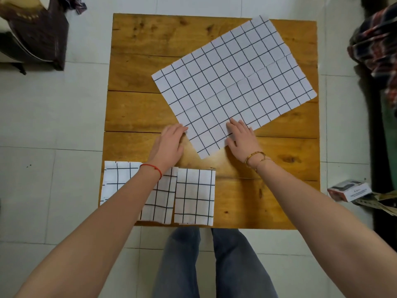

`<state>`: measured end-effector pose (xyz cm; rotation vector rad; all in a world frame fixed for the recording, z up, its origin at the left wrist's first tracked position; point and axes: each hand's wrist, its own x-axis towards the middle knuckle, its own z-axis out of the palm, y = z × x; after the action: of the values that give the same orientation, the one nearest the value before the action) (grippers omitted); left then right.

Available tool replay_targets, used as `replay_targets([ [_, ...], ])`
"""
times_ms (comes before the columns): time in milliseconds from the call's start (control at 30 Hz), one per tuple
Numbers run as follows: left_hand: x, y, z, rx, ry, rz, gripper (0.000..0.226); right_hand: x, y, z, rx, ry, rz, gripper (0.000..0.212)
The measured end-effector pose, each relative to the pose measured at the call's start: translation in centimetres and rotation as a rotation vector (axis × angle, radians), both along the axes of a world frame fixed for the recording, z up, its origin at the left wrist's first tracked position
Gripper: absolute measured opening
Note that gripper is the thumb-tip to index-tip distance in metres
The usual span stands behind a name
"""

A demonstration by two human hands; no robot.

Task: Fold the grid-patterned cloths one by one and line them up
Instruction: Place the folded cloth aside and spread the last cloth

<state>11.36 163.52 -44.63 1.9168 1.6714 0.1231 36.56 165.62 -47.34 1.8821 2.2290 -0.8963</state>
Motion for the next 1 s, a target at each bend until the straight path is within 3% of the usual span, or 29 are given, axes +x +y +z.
replay_targets([
  [300, 3.0, 5.3, 0.7, 0.008, 0.100, -0.010, 0.056, 4.9, 6.3, 0.4, 0.046, 0.004, 0.032, 0.040],
  [567, 3.9, 8.2, -0.1, 0.013, 0.155, 0.012, 0.055, 6.7, 7.3, 0.7, 0.298, 0.024, 0.058, 0.026],
  [800, 2.6, 10.5, -1.3, 0.029, 0.233, -0.029, 0.057, 4.1, 3.7, -0.2, 0.173, 0.079, 0.249, 0.043],
  [1000, 0.2, 12.0, -2.0, 0.044, 0.302, -0.066, 0.058, 3.3, 2.3, -0.8, 0.133, -0.012, 0.207, 0.035],
])
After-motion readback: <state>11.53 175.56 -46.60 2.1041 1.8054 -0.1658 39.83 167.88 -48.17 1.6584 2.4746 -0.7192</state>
